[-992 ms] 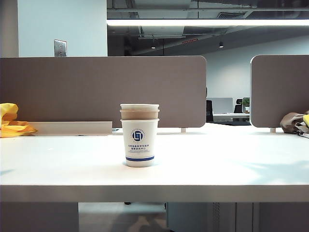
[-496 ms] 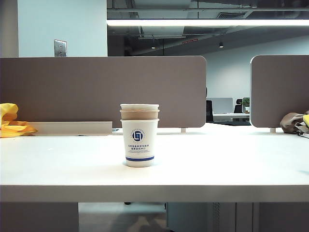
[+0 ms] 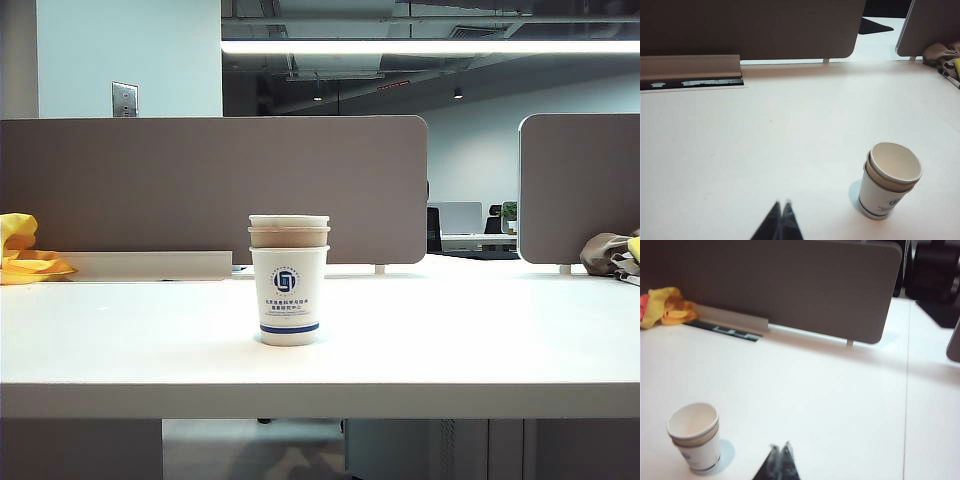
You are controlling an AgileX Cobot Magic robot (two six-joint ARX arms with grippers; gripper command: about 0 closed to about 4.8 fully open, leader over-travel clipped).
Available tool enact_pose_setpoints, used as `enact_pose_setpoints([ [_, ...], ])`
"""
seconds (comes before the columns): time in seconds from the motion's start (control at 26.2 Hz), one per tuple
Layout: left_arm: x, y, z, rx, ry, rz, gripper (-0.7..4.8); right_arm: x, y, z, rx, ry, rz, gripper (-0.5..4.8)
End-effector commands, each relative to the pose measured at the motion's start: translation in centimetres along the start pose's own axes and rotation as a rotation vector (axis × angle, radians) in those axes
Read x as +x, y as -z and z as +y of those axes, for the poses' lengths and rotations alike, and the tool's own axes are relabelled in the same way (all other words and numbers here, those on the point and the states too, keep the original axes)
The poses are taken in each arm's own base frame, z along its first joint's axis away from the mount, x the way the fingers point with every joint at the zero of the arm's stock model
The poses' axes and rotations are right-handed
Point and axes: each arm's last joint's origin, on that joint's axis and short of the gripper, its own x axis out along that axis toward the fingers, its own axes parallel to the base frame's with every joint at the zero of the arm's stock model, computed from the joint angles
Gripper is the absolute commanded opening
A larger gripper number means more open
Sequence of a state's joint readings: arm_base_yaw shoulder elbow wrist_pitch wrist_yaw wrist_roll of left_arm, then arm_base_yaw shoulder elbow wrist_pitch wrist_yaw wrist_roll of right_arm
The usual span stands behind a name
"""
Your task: Pick up all the paper cups on the table one by one and stack them together.
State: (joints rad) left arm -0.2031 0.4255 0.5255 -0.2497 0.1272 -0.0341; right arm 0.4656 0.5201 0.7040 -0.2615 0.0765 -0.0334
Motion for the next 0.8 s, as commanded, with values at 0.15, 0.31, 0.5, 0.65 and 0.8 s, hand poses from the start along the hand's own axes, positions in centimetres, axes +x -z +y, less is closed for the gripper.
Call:
enact_pose_setpoints([
  [0.15, 0.00, -0.07, 0.04, 0.006, -0.014, -0.018, -0.06, 0.07, -0.02, -0.08, -0.002, 0.031, 0.005, -0.02],
  [0.31, 0.00, -0.08, 0.04, 0.006, -0.014, -0.019, -0.06, 0.10, -0.11, -0.18, -0.003, 0.065, -0.014, -0.01],
  [0.5, 0.00, -0.07, 0.04, 0.006, -0.014, -0.018, -0.06, 0.07, -0.16, -0.18, -0.002, 0.064, -0.019, -0.01],
  [0.65, 0.00, -0.07, 0.04, 0.006, -0.014, -0.018, -0.06, 0.08, -0.14, -0.18, -0.003, 0.063, -0.017, -0.01],
  [0.8, 0.00, -0.07, 0.04, 0.006, -0.014, -0.018, -0.06, 0.08, -0.15, -0.17, -0.002, 0.063, -0.018, -0.01],
])
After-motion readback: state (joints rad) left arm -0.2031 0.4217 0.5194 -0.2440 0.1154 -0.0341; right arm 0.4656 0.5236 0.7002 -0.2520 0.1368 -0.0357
